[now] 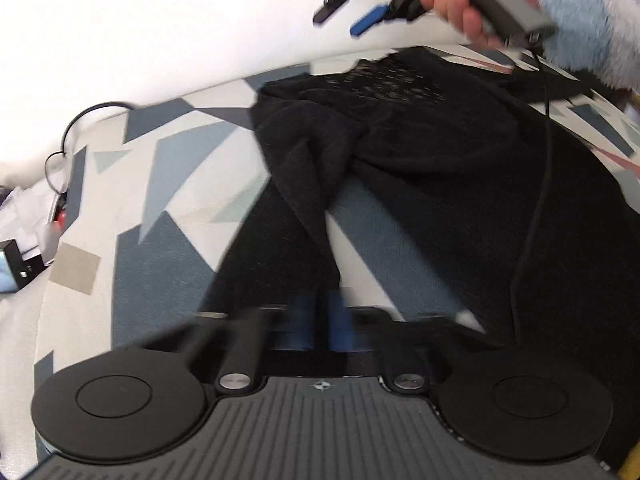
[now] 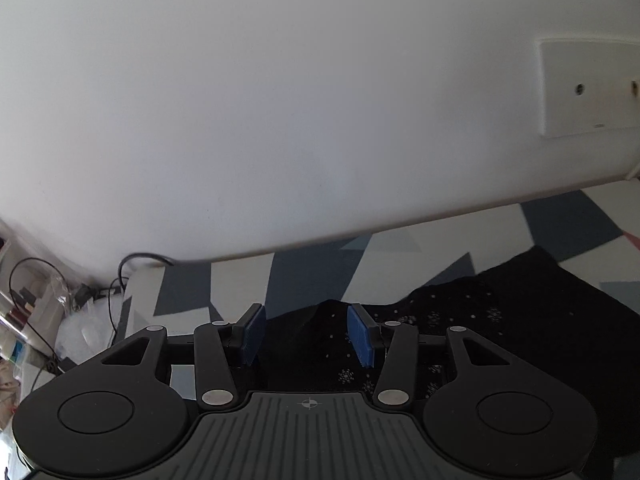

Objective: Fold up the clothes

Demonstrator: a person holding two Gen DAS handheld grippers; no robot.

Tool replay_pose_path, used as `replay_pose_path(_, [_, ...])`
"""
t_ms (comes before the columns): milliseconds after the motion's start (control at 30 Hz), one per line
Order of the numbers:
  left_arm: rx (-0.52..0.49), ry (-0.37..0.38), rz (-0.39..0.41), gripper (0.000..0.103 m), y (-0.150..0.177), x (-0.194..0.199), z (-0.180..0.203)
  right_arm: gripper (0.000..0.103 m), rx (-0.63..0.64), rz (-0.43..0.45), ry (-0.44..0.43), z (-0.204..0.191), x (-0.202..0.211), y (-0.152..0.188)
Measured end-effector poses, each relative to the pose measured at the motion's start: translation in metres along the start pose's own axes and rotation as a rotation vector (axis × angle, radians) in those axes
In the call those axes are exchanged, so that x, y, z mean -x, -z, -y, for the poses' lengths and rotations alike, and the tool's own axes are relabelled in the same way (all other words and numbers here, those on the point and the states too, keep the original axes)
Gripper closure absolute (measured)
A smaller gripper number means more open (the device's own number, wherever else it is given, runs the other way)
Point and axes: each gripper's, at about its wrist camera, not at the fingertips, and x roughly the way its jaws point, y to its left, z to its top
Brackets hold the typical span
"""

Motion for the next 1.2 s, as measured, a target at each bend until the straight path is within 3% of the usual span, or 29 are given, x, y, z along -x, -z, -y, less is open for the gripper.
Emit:
replay_pose_path(133, [0.112,-0.014,-0.002,0.099,-0.008,0.007,-0.024,0.055,0.034,-0.099,-0.003,-0.001,-0.052,0.001])
replay_pose_path(233, [0.327,-0.012,0.025,0.099,-0.021,0.025,-0.066,0.056,0.068,-0.144,-0.011,-0.002,-0.071,0.001])
replay_pose_path(267, [0.39,-0.029,0.041,0.099,-0.024,0.031,-0.082,0.066,0.085,-0.145,-0.027,-0.005,-0.071,0.0])
replay_pose_path(300, [0.439,-0.062,0.06,0.099,-0.028,0.036,-0.097,0.088,0.095,-0.167,-0.05,-0.008,-0.07,-0.001])
replay_pose_path(333, [0.489,-0.095,0.08,0.1,-0.031,0.042,-0.113,0.098,0.1,-0.185,-0.07,-0.009,-0.069,-0.004])
replay_pose_path(367, [0.523,-0.135,0.1,0.1,-0.033,0.046,-0.126,0.099,0.104,-0.18,-0.085,-0.01,-0.064,-0.008])
replay_pose_path(467, [0.544,-0.253,0.129,0.102,-0.041,0.045,-0.151,0.099,0.109,-0.095,-0.129,-0.013,-0.05,-0.022])
replay_pose_path(633, [0.526,-0.311,0.096,0.102,-0.046,0.013,-0.151,0.099,0.084,-0.005,-0.11,-0.016,-0.056,-0.042])
replay_pose_path(967, [0.509,-0.359,-0.034,0.1,-0.03,-0.036,-0.158,0.097,0.091,-0.014,0.032,-0.002,-0.103,-0.03])
replay_pose_path(1000, [0.503,-0.37,-0.054,0.097,-0.03,-0.037,-0.158,0.087,0.09,-0.01,0.042,-0.001,-0.102,-0.029])
replay_pose_path(1033, [0.494,-0.384,-0.075,0.083,-0.031,-0.038,-0.158,0.078,0.078,0.001,0.053,0.002,-0.099,-0.029])
replay_pose_path(1067, [0.486,-0.393,-0.087,0.073,-0.032,-0.037,-0.158,0.06,0.055,0.018,0.051,0.006,-0.093,-0.03])
replay_pose_path(1100, [0.478,-0.399,-0.082,0.049,-0.034,-0.034,-0.156,0.059,0.019,0.042,0.036,0.011,-0.084,-0.032])
replay_pose_path(1133, [0.468,-0.404,-0.062,0.037,-0.037,-0.029,-0.154,0.06,-0.012,0.07,0.026,0.017,-0.073,-0.035])
replay_pose_path(1200, [0.431,-0.388,-0.019,0.037,-0.048,-0.02,-0.147,0.06,-0.066,0.139,0.023,0.032,-0.043,-0.038])
